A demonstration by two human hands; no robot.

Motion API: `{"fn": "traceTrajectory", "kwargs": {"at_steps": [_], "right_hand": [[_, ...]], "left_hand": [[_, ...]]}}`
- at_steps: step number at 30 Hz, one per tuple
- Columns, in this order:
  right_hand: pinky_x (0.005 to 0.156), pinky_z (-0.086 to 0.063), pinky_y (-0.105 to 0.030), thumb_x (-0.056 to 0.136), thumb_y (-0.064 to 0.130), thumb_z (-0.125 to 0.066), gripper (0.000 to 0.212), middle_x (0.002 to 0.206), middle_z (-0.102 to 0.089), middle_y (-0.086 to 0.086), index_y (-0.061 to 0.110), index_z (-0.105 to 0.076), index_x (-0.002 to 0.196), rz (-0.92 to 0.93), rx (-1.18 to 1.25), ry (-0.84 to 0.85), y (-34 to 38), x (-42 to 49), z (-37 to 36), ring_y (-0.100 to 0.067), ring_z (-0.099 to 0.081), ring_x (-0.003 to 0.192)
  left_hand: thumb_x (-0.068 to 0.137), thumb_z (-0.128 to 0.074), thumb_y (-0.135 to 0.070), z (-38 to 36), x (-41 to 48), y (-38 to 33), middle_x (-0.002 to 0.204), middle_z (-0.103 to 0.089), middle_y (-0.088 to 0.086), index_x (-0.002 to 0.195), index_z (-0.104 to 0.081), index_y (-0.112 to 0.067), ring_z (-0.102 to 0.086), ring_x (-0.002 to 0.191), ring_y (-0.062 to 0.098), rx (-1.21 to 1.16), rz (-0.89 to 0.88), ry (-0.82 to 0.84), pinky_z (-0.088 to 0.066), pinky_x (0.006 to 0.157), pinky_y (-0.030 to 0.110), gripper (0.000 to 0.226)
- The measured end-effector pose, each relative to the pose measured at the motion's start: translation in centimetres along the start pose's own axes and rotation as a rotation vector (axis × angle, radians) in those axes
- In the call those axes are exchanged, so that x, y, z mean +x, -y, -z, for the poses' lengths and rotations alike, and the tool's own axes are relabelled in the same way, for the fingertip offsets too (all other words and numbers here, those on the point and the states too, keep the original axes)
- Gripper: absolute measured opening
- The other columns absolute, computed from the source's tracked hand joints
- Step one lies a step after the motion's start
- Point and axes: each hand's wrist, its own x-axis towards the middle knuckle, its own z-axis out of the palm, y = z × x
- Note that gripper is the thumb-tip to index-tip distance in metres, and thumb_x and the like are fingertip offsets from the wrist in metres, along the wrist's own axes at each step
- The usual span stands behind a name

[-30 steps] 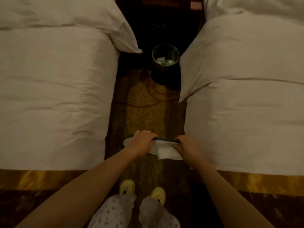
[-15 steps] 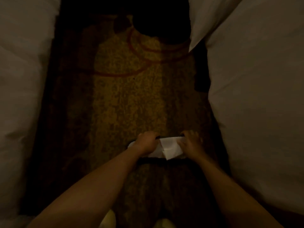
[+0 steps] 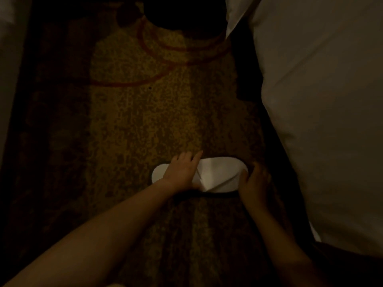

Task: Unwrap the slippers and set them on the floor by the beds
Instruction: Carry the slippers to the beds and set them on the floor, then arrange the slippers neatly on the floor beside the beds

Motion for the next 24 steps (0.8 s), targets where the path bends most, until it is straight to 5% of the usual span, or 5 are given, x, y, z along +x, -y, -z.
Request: {"fn": "traceTrajectory", "kwargs": {"at_steps": [5,8,13,19,24], "right_hand": [[0.103,-0.033,-0.041,0.097,0.019,-0.042,0.039,0.135,-0.042,-0.025,-0.003,-0.043,0.129,-0.083,0.068,-0.070,-0.8,-0.6,-0.8,-0.036,-0.038,0.125],[0.088,-0.038,-0.029,0.097,0.027,-0.041,0.044,0.130,-0.049,-0.017,0.005,-0.037,0.135,-0.108,0.342,0.114,0.6,-1.0,-1.3,-0.023,-0.049,0.106],[0.104,-0.043,-0.046,0.091,0.033,-0.056,0.063,0.144,-0.041,-0.008,0.024,-0.024,0.144,-0.200,0.653,0.203,3.8,-1.3,-1.9,-0.025,-0.046,0.125],[0.090,-0.048,-0.034,0.088,0.021,-0.061,0.056,0.134,-0.054,-0.008,0.015,-0.039,0.139,-0.296,0.846,0.314,6.1,-0.3,-0.9,-0.023,-0.056,0.108],[0.084,-0.042,-0.027,0.092,0.014,-0.049,0.040,0.128,-0.056,-0.010,0.011,-0.046,0.132,-0.020,0.572,0.065,6.9,0.9,1.5,-0.020,-0.054,0.102]], "left_hand": [[0.074,-0.072,-0.046,1.6,1.0,0.6,0.135,-0.051,0.009,0.134,-0.040,-0.019,-0.051,0.118,0.025,-0.531,0.158,-0.059,-0.043,0.088,0.032,0.074],[0.077,-0.071,-0.040,2.4,0.9,0.7,0.130,-0.052,0.008,0.132,-0.041,-0.013,-0.051,0.103,0.016,-0.857,0.306,-0.121,-0.040,0.078,0.029,0.068],[0.082,-0.069,-0.033,2.6,0.5,0.3,0.110,-0.054,0.002,0.121,-0.044,-0.013,-0.053,0.079,0.003,-1.267,0.465,-0.217,-0.044,0.058,0.019,0.050],[0.091,-0.057,-0.028,3.1,0.9,-0.4,0.127,-0.055,0.012,0.128,-0.041,-0.009,-0.056,0.095,0.020,-1.552,0.613,-0.249,-0.049,0.077,0.034,0.045],[0.093,-0.050,-0.017,2.0,0.1,-0.3,0.127,-0.054,0.015,0.137,-0.035,-0.009,-0.056,0.093,0.024,-1.807,0.774,-0.389,-0.048,0.080,0.039,0.047]]}}
